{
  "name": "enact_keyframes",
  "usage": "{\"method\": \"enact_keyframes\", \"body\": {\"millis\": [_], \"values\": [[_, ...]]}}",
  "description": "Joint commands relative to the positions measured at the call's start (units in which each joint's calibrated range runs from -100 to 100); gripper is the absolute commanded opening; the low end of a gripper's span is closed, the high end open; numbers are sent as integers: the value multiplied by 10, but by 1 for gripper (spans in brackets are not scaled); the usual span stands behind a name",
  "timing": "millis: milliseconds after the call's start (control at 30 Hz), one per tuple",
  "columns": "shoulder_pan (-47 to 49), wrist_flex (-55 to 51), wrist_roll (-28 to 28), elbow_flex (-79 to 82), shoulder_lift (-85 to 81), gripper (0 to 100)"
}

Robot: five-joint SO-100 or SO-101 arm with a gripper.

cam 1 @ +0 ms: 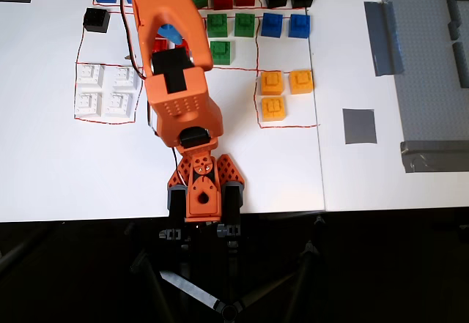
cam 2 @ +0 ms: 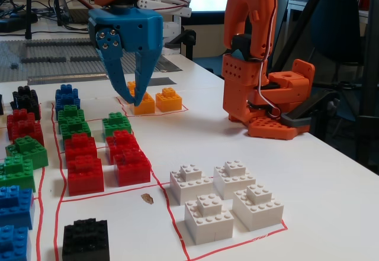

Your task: Grab the block and put it in the grey marker

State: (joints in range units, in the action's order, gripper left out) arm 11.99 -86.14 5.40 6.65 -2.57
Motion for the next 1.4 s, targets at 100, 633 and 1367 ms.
{"method": "enact_keyframes", "body": {"millis": [100, 633, 1367], "values": [[-13, -6, 18, -21, -71, 0], [-121, -28, 4, -16, -56, 0], [-156, -15, -46, 54, -90, 21]]}}
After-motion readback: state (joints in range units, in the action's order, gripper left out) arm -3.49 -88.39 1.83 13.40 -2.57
